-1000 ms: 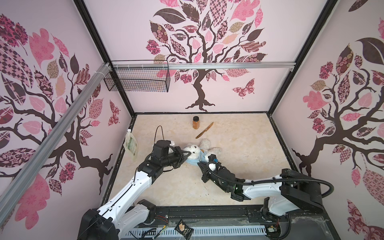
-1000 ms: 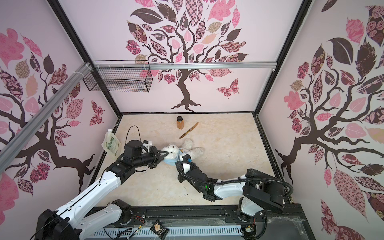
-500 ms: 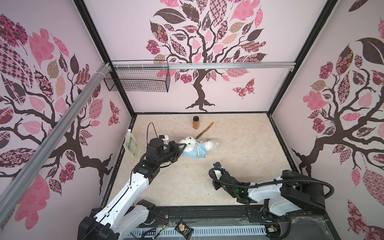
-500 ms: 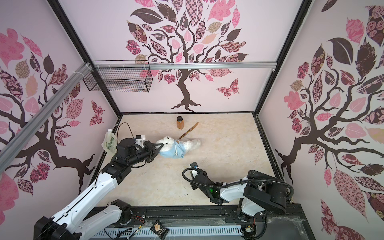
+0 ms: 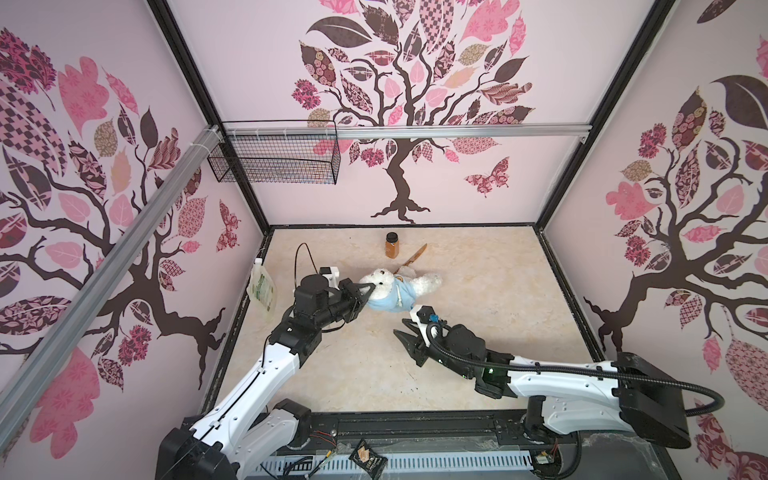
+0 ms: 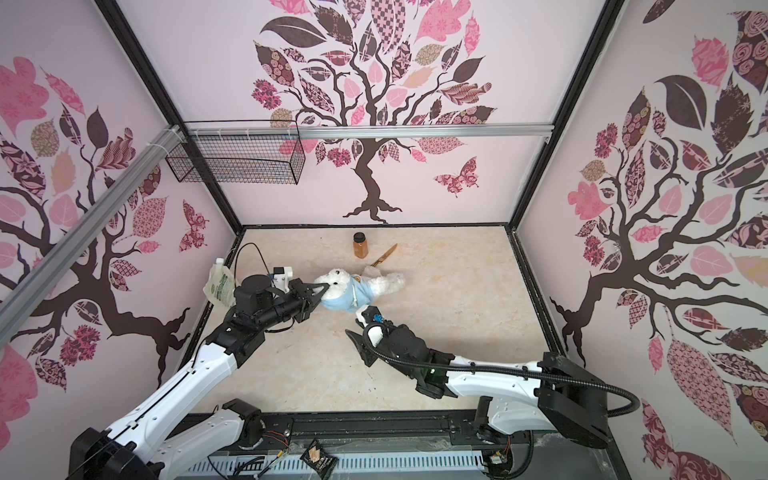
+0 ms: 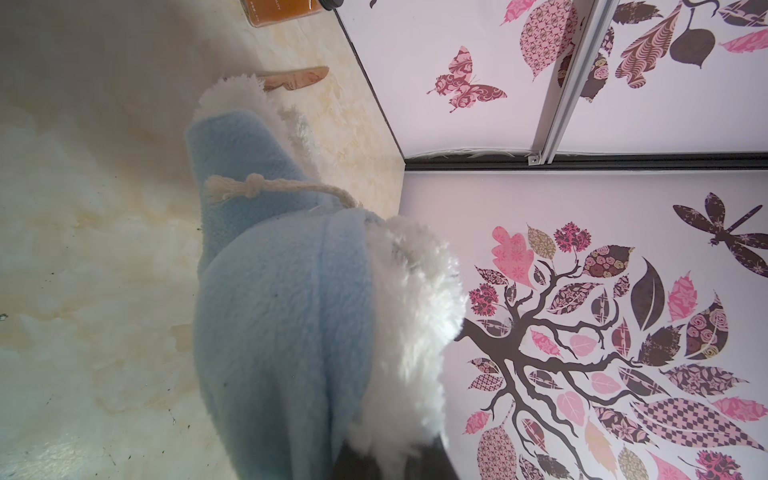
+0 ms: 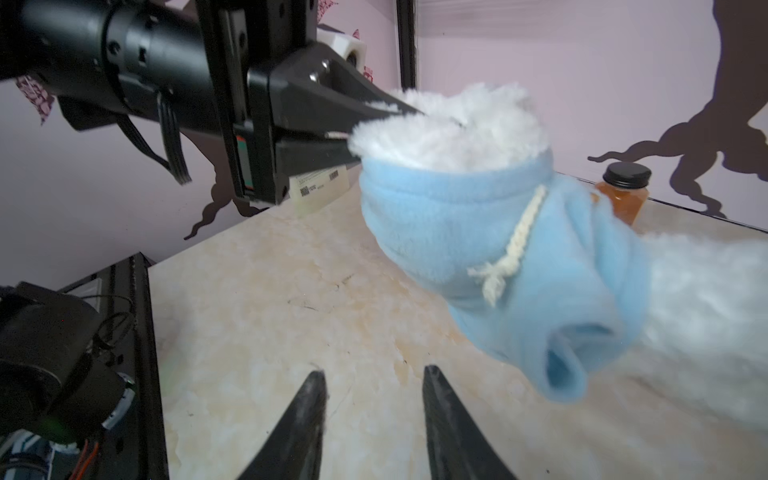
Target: Dress the teddy bear
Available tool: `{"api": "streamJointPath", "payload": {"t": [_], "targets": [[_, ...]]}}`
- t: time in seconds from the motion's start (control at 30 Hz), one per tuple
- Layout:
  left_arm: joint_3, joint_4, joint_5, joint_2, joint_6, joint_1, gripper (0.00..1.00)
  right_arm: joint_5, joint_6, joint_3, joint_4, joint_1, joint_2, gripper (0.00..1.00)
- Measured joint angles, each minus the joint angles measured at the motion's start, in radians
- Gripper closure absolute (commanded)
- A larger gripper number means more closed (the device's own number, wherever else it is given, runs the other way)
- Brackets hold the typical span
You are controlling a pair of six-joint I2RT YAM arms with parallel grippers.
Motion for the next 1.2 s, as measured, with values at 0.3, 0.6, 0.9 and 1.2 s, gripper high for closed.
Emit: {"api": "streamJointPath", "payload": {"t": [0.3,0.6,0.9,1.2], "targets": [[0.000,0.001,-0.002,0.005,-0.002,-0.008,1.00,0.004,0.255,0.095,-0.028,0.000,0.149,0.46],[0.000,0.007,-0.006,0.010,-0.001,-0.027,1.00,0.040,0.569,0.115,0.051,-0.038,0.236,0.46],[0.000,0.020,-0.037,0.009,0.003,-0.033,1.00,0.006,0.695,0.159,0.167,-0.092,0.341,0.57],[0.000,0.030,-0.051,0.009,0.003,-0.033,1.00,-0.022,0.753,0.162,0.223,-0.097,0.364,0.96]]}}
